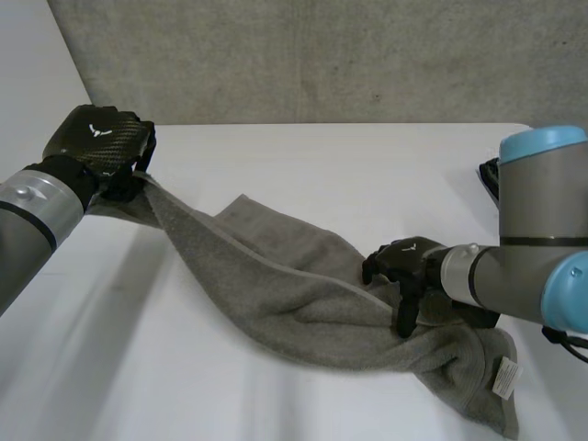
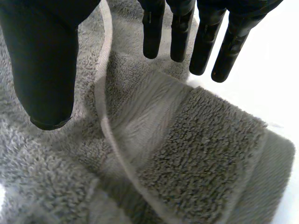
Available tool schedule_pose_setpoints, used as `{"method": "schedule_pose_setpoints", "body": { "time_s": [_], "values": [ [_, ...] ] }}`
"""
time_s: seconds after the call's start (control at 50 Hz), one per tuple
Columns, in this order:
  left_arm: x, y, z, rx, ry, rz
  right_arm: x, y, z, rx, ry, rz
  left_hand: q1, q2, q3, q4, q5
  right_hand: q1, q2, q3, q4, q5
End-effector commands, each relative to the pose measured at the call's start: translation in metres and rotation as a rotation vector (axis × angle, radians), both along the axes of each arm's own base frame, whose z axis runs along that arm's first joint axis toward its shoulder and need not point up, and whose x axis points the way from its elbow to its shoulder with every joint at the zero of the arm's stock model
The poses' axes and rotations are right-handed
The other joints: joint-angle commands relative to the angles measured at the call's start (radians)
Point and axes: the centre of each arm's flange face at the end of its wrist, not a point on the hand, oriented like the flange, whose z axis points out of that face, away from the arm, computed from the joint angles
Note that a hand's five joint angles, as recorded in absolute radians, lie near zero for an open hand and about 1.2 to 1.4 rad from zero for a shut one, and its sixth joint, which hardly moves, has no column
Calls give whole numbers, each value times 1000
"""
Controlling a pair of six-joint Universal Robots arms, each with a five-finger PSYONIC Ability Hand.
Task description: Fold the laundry.
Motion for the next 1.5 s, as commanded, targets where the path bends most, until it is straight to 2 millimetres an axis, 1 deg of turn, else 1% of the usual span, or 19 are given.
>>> {"method": "schedule_pose_setpoints", "body": {
  "time_s": [0.02, 0.22, 0.32, 0.38, 0.46, 0.54, 0.66, 0.8, 0.86, 0.96, 1.02, 1.1, 1.12, 1.14, 1.2, 1.22, 1.3, 1.42, 1.5],
  "values": [
    [0, 0, 0, 3, 2, 3, -2, 13, -6, -18, -51, -19, 261, 199, 205, 198, 278, 66, 6, 29, 37, 40],
    [0, 1, 2, -5, 4, 3, 0, 10, -22, -36, -68, -36, 261, 199, 205, 198, 278, 392, 332, 355, 363, 365],
    [1, 0, 4, -12, 6, 7, -2, 5, -24, -62, -62, -60, 261, 199, 205, 198, 278, 1059, 999, 1022, 1029, 1032],
    [1, 0, 5, -15, 5, 7, -3, -2, -19, -103, -57, -85, 261, 199, 205, 198, 278, 1061, 1001, 1024, 1031, 1034],
    [2, 2, 6, -15, 5, 9, -6, -6, 14, -216, -60, -109, 261, 199, 205, 198, 278, 1061, 1001, 1024, 1031, 1034],
    [2, 5, 12, -27, 7, 7, -11, 4, 83, -400, -58, -67, 261, 199, 205, 198, 278, 1061, 1001, 1024, 1031, 1034],
    [1, 17, 7, 19, -9, -9, -22, 34, 122, -448, 130, 68, 261, 199, 205, 198, 278, 1061, 1001, 1024, 1031, 1034],
    [-2, 18, -33, 205, -59, -20, -31, 47, 106, -325, 291, 160, 261, 199, 205, 198, 278, 1061, 1001, 1024, 1031, 1034],
    [-5, 4, -56, 274, -81, -20, -29, 34, 86, -276, 329, 156, 261, 199, 205, 198, 278, 1061, 1001, 1024, 1031, 1034],
    [-14, -29, -64, 245, -118, -7, -21, 1, 78, -369, 349, 89, 261, 199, 205, 198, 278, 1061, 1001, 1024, 1031, 1034],
    [-28, -48, -50, 146, -140, 13, -12, -28, 88, -514, 320, 16, 261, 199, 205, 198, 278, 1061, 1001, 1024, 1031, 1034],
    [-42, -76, 1, -119, -90, 64, 3, -61, 132, -777, 197, -88, 261, 199, 205, 198, 278, 1061, 1001, 1024, 1031, 1034],
    [-45, -81, 14, -186, -68, 69, 9, -69, 156, -889, 125, -122, 261, 199, 205, 198, 278, 1061, 1001, 1024, 1031, 1034],
    [-49, -88, 40, -325, -15, 80, 13, -72, 170, -949, 83, -139, 261, 199, 205, 198, 278, 1061, 1001, 1024, 1031, 1034],
    [-52, -95, 77, -532, 66, 104, 18, -80, 221, -1173, -78, -210, 261, 199, 205, 198, 278, 1061, 1001, 1024, 1031, 1034],
    [-51, -93, 103, -658, 121, 125, 19, -81, 232, -1225, -114, -225, 261, 199, 205, 198, 278, 1061, 1001, 1024, 1031, 1034],
    [-51, -82, 144, -830, 223, 167, 17, -78, 271, -1407, -239, -283, 261, 199, 205, 198, 278, 1061, 1001, 1024, 1031, 1034],
    [-55, -82, 130, -744, 262, 150, 17, -75, 270, -1392, -231, -277, 261, 199, 205, 198, 278, 1061, 1001, 1024, 1031, 1034],
    [-51, -87, 92, -610, 233, 143, 21, -82, 229, -1243, -155, -232, 261, 199, 205, 198, 278, 1061, 1001, 1024, 1031, 1034]
  ]
}}
